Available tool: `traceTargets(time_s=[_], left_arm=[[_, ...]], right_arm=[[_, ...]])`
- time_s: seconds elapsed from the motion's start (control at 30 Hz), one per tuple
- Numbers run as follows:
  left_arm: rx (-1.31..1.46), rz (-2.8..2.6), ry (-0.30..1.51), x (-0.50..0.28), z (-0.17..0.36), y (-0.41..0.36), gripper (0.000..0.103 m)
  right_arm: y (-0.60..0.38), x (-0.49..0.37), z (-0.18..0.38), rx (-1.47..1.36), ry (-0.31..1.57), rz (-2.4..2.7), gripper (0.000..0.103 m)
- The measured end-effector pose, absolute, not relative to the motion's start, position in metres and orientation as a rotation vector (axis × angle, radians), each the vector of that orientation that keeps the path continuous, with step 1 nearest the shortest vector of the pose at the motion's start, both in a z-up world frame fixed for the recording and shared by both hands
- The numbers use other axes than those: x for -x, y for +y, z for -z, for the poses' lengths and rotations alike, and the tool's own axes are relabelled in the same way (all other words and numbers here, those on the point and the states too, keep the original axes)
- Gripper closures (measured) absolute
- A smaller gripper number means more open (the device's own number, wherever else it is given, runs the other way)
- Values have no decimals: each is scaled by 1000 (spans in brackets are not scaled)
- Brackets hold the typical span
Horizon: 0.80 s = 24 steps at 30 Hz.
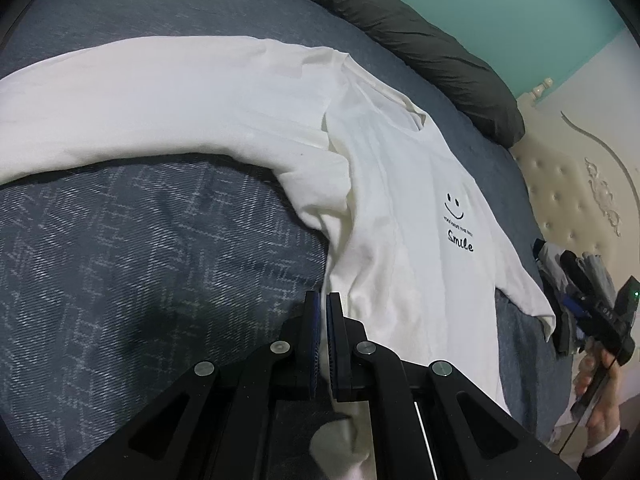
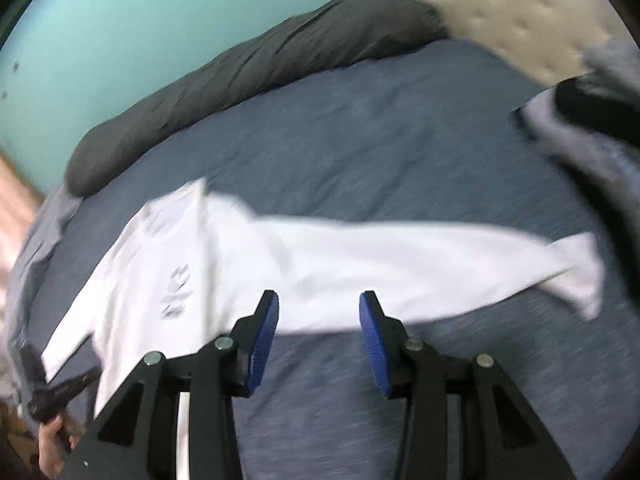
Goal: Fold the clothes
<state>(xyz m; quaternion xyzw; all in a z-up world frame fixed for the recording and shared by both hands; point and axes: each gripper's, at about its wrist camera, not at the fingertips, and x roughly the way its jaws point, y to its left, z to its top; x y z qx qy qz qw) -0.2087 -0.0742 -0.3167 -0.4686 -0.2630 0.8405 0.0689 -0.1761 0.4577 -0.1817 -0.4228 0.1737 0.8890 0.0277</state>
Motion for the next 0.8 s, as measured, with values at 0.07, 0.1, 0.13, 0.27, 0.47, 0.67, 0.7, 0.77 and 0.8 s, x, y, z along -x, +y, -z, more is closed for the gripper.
traceTargets(time_s=[0.07,0.1,0.13,0.27,0.47,0.67,0.7,0.77,0.8], left_arm=[[1415,-2528,-782,204,316,-76,99],[1416,-2526,-778,202,316,-77,99],[1417,-2524,-775,199,316,-79,99],[1418,-2506,-765,188,315,-82,99],[1408,-2433,-724,173,313,-73,99],[1414,-2368,-690,157,317,-62,97],[1413,-2361,-689,156,317,-60,95],[1412,-2347,-689,154,318,-57,90],[1411,-2340,-689,153,318,-55,83]], right_arm=[[434,176,197,1364,565,-2782,60],[421,174,205,1385,590,-2801,60],[410,172,212,1408,612,-2813,59],[377,164,235,1497,686,-2830,57],[353,145,258,1523,856,-2832,57],[339,140,267,1554,891,-2837,57],[338,140,266,1546,912,-2846,57],[336,139,266,1529,925,-2856,57],[335,139,266,1522,913,-2860,57]])
